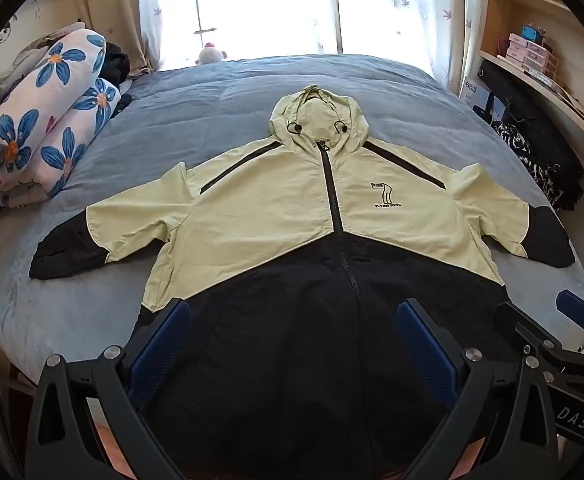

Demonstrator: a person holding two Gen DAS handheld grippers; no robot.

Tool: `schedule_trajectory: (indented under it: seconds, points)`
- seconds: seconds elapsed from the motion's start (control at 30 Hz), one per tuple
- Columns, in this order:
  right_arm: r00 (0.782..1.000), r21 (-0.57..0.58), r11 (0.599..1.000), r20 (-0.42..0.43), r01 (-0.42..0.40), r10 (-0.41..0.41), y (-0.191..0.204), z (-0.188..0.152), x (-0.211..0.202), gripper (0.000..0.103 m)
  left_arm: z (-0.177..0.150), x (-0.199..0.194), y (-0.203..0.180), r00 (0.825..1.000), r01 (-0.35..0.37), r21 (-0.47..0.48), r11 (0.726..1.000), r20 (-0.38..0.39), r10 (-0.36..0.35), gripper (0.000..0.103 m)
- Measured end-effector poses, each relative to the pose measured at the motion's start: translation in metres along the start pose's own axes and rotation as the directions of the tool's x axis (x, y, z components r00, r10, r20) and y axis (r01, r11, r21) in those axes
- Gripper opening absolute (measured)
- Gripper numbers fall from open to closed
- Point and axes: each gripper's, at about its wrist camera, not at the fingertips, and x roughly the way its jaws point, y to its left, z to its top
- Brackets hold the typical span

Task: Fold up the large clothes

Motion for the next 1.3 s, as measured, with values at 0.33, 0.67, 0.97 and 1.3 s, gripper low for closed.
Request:
schedule_trajectory:
  seconds: [0.33, 0.67, 0.97, 1.3]
  points:
    - [1.000, 0.003, 1.000, -0.003, -0.005, 0.005, -0.0003, -0.0002, 0.0013, 0.103, 0.0007, -0.0023, 0.0033, 1.000, -0.009, 0.005, 1.000, 0.012, 0.009, 0.101]
    - [1.000, 0.007, 1.000, 0.005, -0.007, 0.007, -0.0020, 0.0001, 0.0020, 0.103, 0.0008, -0.0047, -0.0006, 1.000, -0.010, 0.003, 1.000, 0.026, 0.010, 0.101]
    - [1.000, 0.008, 1.000, 0.010, -0.010, 0.010, -0.0009, -0.0010, 0.0001, 0.103, 0.0017, -0.0058, 0.0001, 1.000, -0.009, -0.001, 1.000, 0.027, 0.010, 0.101]
    - [1.000, 0.006, 1.000, 0.012, -0.008, 0.008, 0.0001, -0.0012, -0.0004, 0.103, 0.0011, -0.0024, -0.0005, 1.000, -0.016, -0.003, 1.000, 0.026, 0.016, 0.101]
